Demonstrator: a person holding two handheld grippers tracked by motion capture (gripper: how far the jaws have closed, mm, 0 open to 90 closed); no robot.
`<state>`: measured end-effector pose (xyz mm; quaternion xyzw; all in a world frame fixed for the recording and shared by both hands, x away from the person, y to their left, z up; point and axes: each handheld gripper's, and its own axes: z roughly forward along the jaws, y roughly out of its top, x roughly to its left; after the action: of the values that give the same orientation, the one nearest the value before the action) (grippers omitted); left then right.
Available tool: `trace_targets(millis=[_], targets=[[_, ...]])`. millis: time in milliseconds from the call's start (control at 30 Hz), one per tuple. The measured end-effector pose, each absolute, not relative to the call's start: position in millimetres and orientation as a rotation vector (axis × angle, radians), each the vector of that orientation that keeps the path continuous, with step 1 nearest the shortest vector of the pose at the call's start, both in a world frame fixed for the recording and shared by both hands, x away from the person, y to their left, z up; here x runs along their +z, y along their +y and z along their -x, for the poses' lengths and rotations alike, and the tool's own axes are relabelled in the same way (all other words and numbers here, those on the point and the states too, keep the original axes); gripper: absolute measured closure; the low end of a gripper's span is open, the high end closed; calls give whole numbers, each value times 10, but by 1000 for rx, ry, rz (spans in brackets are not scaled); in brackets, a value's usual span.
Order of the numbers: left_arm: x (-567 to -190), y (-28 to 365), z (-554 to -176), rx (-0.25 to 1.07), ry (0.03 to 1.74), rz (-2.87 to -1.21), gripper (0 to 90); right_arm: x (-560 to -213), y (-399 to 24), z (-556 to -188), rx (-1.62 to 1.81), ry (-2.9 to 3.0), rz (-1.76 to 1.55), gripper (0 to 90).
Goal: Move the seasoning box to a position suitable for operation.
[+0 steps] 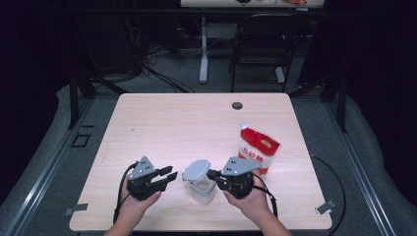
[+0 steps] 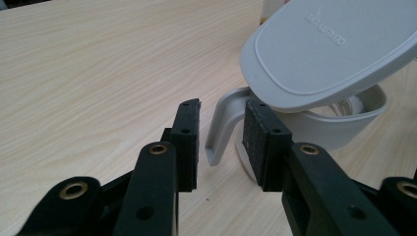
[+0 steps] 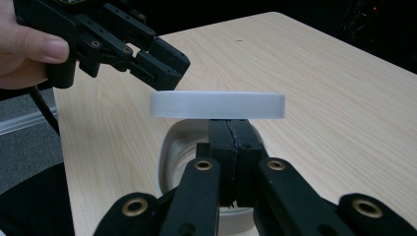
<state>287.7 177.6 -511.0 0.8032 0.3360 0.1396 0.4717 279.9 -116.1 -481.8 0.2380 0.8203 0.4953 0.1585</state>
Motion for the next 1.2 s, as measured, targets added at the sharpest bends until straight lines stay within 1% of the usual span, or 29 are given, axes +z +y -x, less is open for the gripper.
trace_targets(millis=[1200], targets=[[-5108, 1824, -2898, 355, 834, -1957, 678, -4611, -942, -2915, 1418, 2341, -615, 899]])
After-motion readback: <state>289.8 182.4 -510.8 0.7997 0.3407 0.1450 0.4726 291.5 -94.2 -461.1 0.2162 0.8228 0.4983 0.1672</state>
